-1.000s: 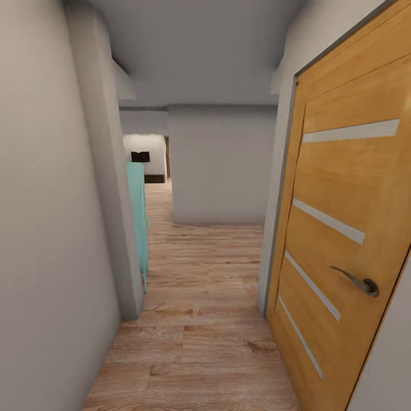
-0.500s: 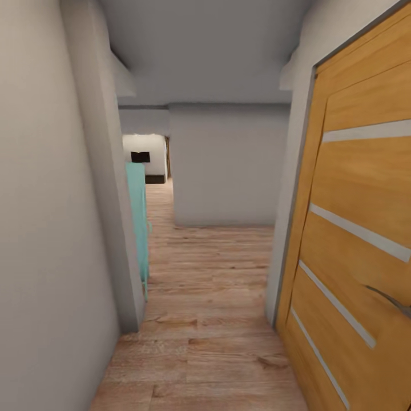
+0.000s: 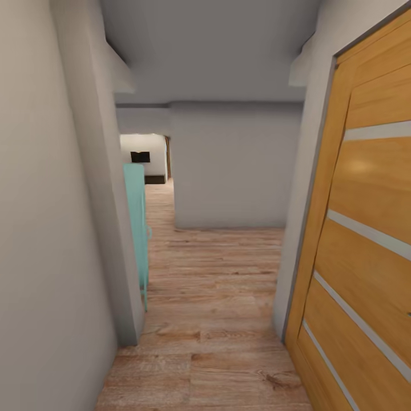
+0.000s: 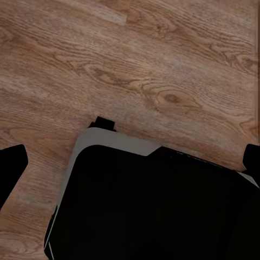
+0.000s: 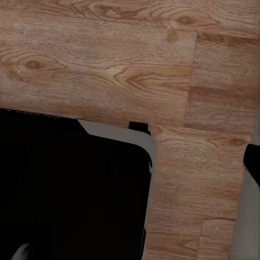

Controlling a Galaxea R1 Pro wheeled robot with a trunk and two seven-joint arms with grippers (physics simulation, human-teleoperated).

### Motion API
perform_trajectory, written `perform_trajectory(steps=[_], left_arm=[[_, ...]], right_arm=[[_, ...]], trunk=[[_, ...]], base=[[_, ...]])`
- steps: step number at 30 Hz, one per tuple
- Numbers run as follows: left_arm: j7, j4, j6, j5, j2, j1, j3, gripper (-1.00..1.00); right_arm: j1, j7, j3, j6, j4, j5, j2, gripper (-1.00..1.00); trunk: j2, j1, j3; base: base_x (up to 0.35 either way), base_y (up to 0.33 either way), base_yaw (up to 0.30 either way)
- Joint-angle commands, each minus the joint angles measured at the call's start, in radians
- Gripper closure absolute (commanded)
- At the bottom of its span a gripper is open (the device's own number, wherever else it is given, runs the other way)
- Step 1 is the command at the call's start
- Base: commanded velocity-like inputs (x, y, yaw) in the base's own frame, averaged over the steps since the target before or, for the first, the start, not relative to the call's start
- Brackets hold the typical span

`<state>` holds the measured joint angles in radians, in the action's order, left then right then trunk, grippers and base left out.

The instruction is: Move the two storage containers from the living room to the garage. In the garage, place one container on the floor and stack the other container on top of it (either order is fine).

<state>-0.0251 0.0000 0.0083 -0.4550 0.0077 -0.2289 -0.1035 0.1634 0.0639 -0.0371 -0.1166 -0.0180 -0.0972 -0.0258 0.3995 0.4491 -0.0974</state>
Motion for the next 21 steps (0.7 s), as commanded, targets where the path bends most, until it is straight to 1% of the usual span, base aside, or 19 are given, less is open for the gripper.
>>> perform_trajectory(steps=[1, 21], left_arm=[[-0.003, 0.000, 0.001, -0.008, 0.000, 0.000, -0.008, -1.00], [-0.003, 0.000, 0.001, -0.008, 0.000, 0.000, -0.008, -1.00]], right_arm=[[0.001, 0.001, -0.003, -0.004, -0.002, -0.008, 0.000, -1.00], [0.001, 0.001, -0.002, -0.004, -0.002, -0.007, -0.001, -1.00]], trunk=[[0.001, 0.001, 0.000], [0.001, 0.001, 0.000]], base=[[0.325, 0.002, 0.000], [0.325, 0.000, 0.000]])
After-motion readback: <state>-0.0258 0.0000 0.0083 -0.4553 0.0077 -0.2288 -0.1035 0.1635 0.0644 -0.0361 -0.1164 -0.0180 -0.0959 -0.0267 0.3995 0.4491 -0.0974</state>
